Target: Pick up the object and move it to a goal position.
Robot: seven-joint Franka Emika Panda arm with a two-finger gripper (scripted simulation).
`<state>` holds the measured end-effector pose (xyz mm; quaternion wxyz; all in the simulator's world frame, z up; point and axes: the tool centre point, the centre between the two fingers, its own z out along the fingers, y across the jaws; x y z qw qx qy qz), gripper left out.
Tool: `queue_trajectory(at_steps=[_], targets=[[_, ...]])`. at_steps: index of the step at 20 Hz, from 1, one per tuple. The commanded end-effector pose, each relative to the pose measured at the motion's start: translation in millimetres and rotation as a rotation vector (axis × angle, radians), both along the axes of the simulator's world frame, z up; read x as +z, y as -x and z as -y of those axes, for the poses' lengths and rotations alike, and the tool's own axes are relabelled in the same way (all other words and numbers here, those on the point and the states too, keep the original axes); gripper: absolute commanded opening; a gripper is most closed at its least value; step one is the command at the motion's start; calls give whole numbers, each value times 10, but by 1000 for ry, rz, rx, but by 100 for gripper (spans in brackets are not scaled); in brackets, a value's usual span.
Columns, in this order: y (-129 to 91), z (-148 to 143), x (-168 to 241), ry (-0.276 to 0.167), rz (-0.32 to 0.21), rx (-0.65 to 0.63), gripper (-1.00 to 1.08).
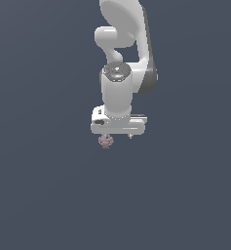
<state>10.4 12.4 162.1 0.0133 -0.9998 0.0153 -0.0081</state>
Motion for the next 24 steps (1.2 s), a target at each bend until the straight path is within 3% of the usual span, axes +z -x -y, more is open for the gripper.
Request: queue_trajectory(at_steps=[1,13,24], targets=[[0,0,0,0,0,0,100],[-5,232,133,13,15,-62,100],[45,278,29,19,12,30,100]])
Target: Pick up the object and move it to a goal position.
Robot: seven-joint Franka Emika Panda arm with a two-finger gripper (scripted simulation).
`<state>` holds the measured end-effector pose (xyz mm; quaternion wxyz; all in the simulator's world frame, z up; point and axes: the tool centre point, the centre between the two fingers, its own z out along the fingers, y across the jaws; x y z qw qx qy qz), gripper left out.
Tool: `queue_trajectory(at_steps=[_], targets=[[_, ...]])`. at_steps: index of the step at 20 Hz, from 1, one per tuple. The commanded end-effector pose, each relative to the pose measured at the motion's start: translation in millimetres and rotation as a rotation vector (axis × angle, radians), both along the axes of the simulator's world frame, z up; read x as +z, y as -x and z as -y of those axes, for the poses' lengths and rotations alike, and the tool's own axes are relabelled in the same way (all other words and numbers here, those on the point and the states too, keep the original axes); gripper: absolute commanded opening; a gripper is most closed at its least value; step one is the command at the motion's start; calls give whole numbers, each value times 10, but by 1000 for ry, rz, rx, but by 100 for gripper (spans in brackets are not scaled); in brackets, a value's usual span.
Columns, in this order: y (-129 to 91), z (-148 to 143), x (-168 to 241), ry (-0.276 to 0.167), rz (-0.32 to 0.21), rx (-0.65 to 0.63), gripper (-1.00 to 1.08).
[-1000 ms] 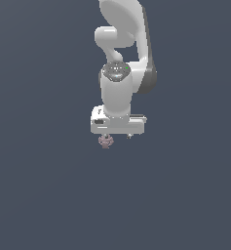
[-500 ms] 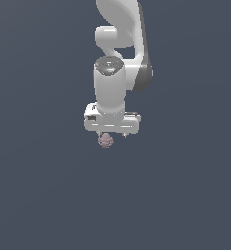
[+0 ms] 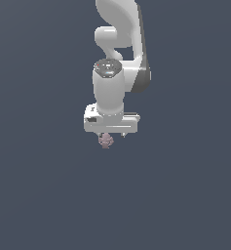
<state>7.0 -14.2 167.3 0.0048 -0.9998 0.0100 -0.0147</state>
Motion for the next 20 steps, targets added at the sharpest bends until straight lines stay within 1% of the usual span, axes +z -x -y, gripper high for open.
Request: queue_trajectory(at_steps=[1,7,20], targets=[[21,21,-40,2,-1,35,100],[92,87,-173,9,-6,157,100],[310,243,-518,20,-18,493,100]])
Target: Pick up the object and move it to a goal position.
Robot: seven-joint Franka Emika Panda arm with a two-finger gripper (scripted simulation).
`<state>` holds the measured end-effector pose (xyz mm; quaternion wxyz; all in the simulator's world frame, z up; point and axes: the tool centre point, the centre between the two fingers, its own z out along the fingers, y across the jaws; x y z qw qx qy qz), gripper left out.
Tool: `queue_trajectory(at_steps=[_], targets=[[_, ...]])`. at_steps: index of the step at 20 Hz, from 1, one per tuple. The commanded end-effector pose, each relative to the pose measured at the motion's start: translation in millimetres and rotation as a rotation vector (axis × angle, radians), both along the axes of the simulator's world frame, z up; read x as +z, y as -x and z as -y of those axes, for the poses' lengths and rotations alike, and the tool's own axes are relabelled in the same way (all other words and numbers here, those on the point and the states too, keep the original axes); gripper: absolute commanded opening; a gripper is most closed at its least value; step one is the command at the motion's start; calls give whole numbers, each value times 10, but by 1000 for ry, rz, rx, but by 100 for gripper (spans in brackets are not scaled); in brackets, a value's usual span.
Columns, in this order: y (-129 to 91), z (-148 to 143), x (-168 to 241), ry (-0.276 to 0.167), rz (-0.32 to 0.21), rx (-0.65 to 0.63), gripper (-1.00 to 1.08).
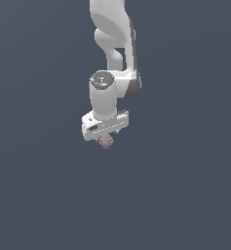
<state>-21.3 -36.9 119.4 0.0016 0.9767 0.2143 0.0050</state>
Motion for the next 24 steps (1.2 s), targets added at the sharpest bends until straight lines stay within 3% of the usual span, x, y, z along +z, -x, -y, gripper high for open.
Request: queue_trajectory(at_steps=[1,12,24], targets=[[45,26,-65,1,-2,67,100],[187,96,-254,1,-9,267,100],[218,111,-321,1,-11,306,100]])
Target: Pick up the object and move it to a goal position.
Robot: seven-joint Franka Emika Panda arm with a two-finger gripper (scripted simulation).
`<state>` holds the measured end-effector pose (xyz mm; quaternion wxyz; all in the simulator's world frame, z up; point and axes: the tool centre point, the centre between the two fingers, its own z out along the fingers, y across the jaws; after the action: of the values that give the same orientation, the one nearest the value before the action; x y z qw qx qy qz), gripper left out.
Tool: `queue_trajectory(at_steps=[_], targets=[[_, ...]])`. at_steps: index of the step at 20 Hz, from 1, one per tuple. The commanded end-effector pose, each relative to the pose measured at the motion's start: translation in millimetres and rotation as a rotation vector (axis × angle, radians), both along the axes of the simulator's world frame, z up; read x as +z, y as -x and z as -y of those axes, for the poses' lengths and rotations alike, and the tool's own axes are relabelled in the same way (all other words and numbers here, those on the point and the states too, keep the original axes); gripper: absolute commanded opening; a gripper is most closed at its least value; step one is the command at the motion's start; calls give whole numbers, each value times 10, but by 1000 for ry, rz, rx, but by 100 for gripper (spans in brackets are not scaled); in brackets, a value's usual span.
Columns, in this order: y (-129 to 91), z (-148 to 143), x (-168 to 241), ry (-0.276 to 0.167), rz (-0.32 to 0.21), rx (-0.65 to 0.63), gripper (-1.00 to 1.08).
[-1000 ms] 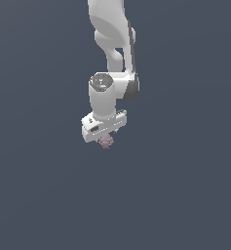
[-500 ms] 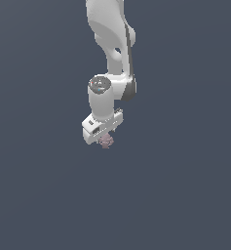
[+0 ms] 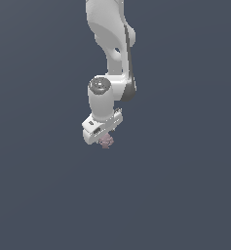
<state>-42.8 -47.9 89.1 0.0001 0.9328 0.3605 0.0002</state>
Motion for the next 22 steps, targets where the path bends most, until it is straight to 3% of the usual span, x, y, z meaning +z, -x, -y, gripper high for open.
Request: queue_trajectory(at_steps=[1,15,16,22], targets=[[3,-2,-41,0,-1,1,100],[6,-2,-491,0,0,5,100],[6,-2,-491,0,0,5,-100],[6,-2,-491,0,0,5,-100]])
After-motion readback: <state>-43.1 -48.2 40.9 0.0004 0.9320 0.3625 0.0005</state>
